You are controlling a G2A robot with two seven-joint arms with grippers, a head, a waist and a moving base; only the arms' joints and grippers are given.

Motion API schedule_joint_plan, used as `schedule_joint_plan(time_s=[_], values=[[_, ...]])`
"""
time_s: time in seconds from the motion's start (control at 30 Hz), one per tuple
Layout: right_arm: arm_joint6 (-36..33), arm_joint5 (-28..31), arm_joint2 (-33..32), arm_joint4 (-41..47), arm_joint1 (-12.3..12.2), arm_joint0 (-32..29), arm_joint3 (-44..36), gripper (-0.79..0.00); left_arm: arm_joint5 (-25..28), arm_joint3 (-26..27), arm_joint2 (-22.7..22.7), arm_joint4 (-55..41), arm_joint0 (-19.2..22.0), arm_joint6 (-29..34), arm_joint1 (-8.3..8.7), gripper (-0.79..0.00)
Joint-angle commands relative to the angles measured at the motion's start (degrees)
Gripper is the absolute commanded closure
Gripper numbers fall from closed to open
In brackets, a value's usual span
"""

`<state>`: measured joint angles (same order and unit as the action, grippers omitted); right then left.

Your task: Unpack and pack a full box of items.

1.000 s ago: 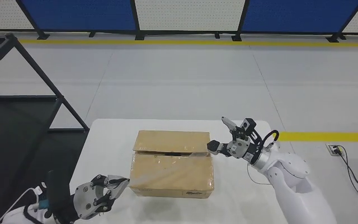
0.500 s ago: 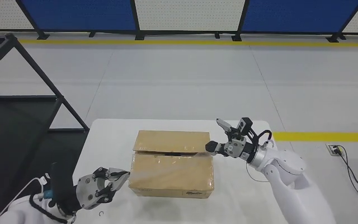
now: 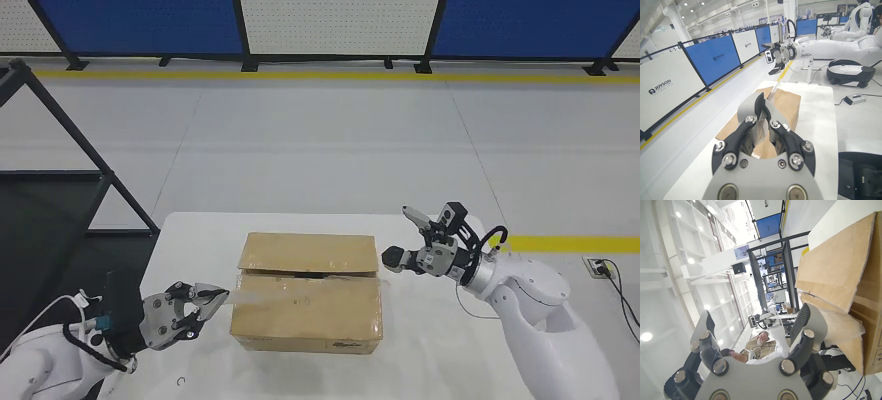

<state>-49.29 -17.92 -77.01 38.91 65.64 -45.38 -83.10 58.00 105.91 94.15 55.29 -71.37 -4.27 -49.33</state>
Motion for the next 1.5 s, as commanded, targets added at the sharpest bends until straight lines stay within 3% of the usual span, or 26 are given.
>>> schedule_joint_plan(time_s=[0.0, 0.3, 0.77, 1.13, 1.4, 1.47], values=[[0.2, -0.3, -0.3, -0.4, -0.2, -0.4, -0.6, -0.785, 0.0, 0.0, 0.0, 0.0, 0.0, 0.0, 0.00, 0.000], [-1.6, -0.4, 0.0, -2.0, -0.6, 0.0, -2.0, -0.785, -1.1, 0.0, -0.3, -1.0, -0.4, -0.2, -0.10, 0.000], [-15.6, -1.2, -0.8, -5.2, -2.4, -1.6, -5.7, -0.785, 0.0, -4.9, -1.8, -8.8, 3.8, 2.6, 0.52, 0.000], [-3.2, 0.0, 4.2, -8.1, -1.6, -0.7, -6.8, -0.785, 0.0, -10.3, -6.7, -25.6, 7.6, 11.7, 2.10, 0.000], [-15.4, -2.3, 6.0, -7.1, -2.1, 1.7, -5.6, -0.785, 0.0, -9.0, -6.6, -34.1, 7.0, 15.6, 3.58, 0.000], [-15.7, -2.7, 6.7, -8.5, -2.2, 1.9, -5.8, -0.785, 0.0, -8.7, -6.2, -34.9, 6.6, 16.1, 3.92, 0.000]])
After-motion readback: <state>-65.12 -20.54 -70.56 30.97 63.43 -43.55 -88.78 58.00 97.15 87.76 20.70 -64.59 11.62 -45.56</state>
